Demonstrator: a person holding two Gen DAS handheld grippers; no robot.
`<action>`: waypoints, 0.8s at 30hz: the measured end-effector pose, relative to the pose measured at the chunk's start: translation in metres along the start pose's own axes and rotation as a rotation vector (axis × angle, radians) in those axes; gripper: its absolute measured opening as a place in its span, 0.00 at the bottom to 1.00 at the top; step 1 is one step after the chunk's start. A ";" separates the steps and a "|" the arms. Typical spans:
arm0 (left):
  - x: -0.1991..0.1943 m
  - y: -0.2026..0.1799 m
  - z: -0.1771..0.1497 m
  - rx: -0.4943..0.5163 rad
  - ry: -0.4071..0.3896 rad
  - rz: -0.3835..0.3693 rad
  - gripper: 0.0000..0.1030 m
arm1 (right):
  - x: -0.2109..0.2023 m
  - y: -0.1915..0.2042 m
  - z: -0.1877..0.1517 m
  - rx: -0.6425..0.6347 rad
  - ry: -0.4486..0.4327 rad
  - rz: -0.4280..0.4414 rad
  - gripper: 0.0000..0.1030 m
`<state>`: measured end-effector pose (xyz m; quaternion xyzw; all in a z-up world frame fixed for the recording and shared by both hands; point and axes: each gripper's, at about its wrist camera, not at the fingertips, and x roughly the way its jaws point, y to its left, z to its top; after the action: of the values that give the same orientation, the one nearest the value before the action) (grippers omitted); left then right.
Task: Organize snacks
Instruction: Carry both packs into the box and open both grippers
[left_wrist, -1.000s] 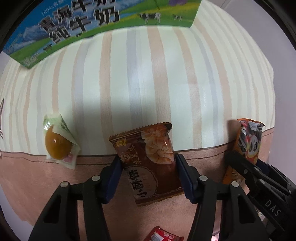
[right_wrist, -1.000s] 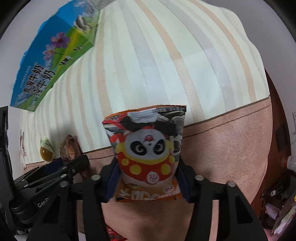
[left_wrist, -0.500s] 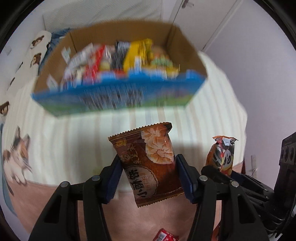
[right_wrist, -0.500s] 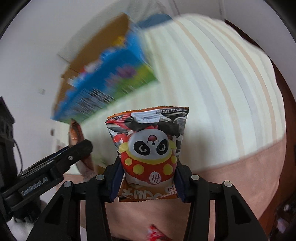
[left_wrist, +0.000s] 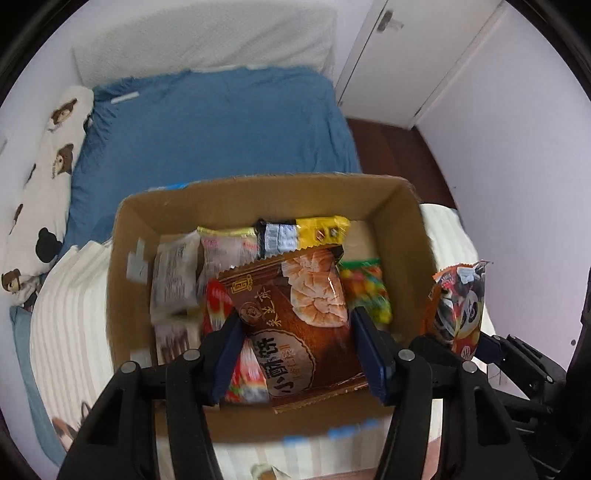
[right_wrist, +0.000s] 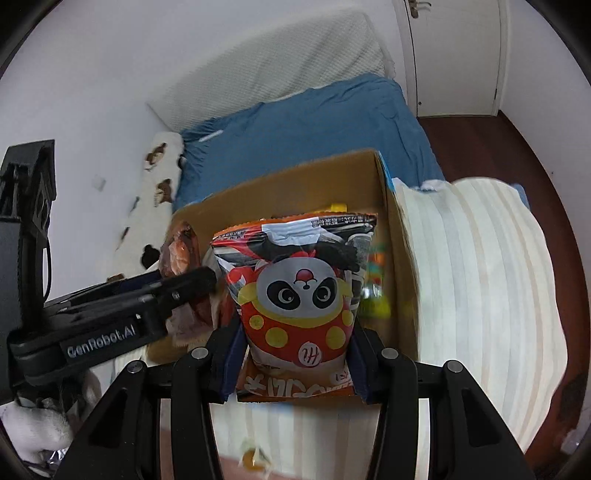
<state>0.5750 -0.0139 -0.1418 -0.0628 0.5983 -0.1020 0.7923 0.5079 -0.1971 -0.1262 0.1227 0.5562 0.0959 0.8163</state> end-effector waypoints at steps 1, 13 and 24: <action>0.012 0.004 0.014 0.001 0.019 0.007 0.54 | 0.008 -0.001 0.010 0.007 0.014 -0.008 0.49; 0.095 0.032 0.067 -0.066 0.203 0.022 0.60 | 0.097 -0.026 0.087 0.062 0.139 -0.152 0.71; 0.089 0.039 0.066 -0.061 0.179 0.020 0.87 | 0.111 -0.021 0.090 0.024 0.178 -0.196 0.91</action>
<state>0.6649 0.0015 -0.2153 -0.0717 0.6702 -0.0808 0.7343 0.6326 -0.1932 -0.1997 0.0686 0.6368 0.0193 0.7678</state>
